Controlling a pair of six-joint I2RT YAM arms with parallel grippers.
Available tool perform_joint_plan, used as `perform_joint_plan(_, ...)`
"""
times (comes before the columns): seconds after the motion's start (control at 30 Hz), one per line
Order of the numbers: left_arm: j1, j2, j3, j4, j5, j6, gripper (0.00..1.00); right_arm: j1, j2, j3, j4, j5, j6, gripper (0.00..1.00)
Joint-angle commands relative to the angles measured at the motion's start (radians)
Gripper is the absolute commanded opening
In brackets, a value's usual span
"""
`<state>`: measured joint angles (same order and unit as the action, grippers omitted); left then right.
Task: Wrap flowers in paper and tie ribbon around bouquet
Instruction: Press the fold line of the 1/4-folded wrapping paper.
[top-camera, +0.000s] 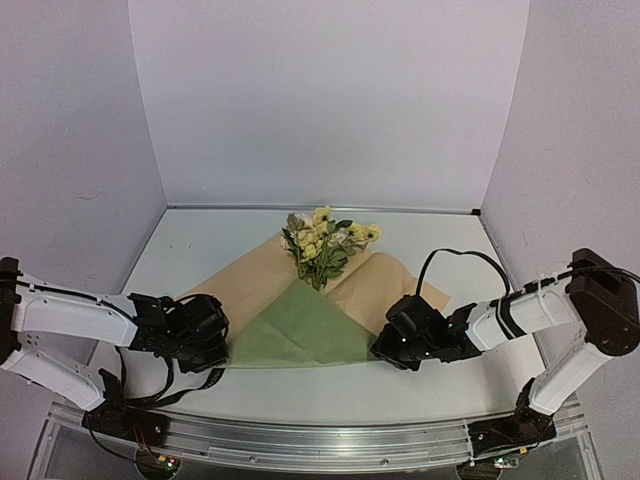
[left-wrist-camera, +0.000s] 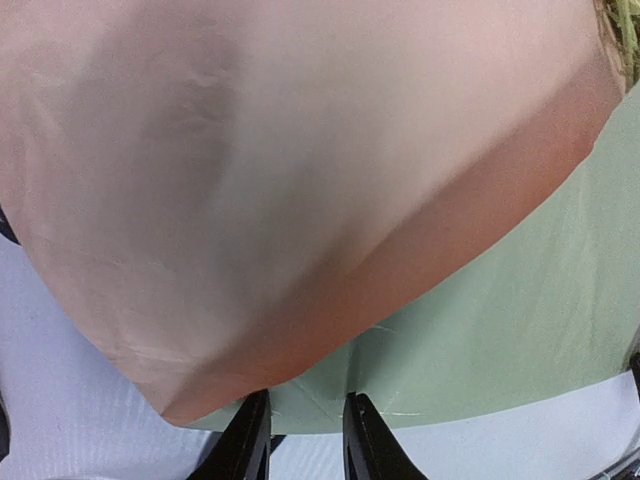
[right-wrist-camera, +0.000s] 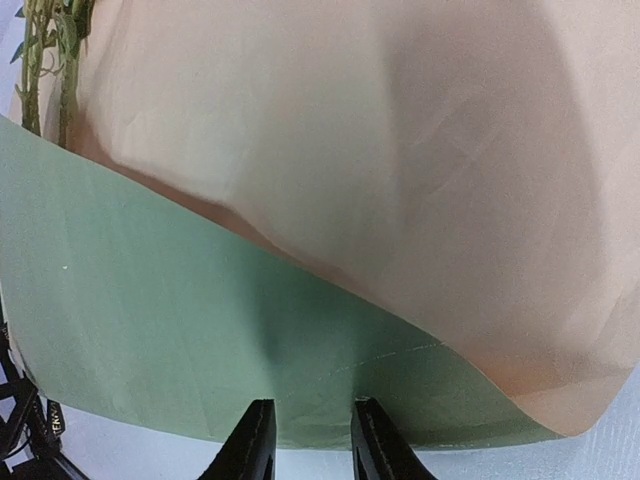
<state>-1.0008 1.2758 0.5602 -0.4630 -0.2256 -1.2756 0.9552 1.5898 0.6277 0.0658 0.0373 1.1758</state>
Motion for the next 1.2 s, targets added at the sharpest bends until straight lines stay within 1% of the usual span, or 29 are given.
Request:
perform_joint_plan(0.0, -0.036, 0.041, 0.047, 0.065, -0.007, -0.029, 0.27, -0.008, 0.019, -0.034, -0.126, 0.004, 0.007, 0.29)
perform_joint_plan(0.07, -0.046, 0.076, 0.046, 0.076, -0.01, -0.061, 0.25, -0.008, 0.019, -0.035, -0.126, 0.001, 0.007, 0.29)
perform_joint_plan(0.13, -0.047, 0.099, 0.032, 0.061, -0.012, -0.106, 0.21, -0.008, 0.016, -0.037, -0.126, 0.001, 0.008, 0.29)
perform_joint_plan(0.23, -0.047, 0.099, -0.026, 0.058, -0.01, -0.174, 0.18, -0.008, 0.009, -0.042, -0.126, 0.004, 0.005, 0.29)
perform_joint_plan(0.37, -0.044, 0.076, -0.104, 0.068, -0.013, -0.222, 0.17, -0.008, 0.008, -0.047, -0.123, 0.009, 0.006, 0.29)
perform_joint_plan(0.47, -0.044, 0.059, -0.117, 0.067, -0.011, -0.219, 0.17, -0.008, 0.005, -0.042, -0.124, 0.002, 0.0, 0.3)
perform_joint_plan(0.5, -0.044, 0.051, -0.111, 0.068, -0.015, -0.202, 0.18, -0.008, 0.002, -0.036, -0.124, -0.003, -0.004, 0.3)
perform_joint_plan(0.6, -0.045, 0.031, -0.056, 0.066, -0.039, -0.109, 0.22, -0.008, -0.027, -0.01, -0.135, -0.026, -0.028, 0.37)
perform_joint_plan(0.67, -0.044, 0.029, 0.0, 0.06, -0.053, -0.03, 0.26, -0.009, -0.067, 0.007, -0.174, -0.029, -0.05, 0.42)
perform_joint_plan(0.8, -0.045, 0.063, 0.135, 0.034, -0.066, 0.099, 0.27, -0.009, -0.174, 0.016, -0.285, -0.023, -0.085, 0.5)
perform_joint_plan(0.93, -0.045, 0.108, 0.259, 0.029, -0.055, 0.223, 0.29, -0.01, -0.279, -0.022, -0.388, 0.018, -0.076, 0.53)
perform_joint_plan(1.1, -0.045, 0.225, 0.396, 0.095, 0.033, 0.389, 0.27, -0.009, -0.322, -0.097, -0.377, 0.049, -0.055, 0.54)
perform_joint_plan(1.17, -0.045, 0.276, 0.428, 0.134, 0.076, 0.437, 0.26, -0.009, -0.324, -0.13, -0.305, 0.059, -0.053, 0.56)
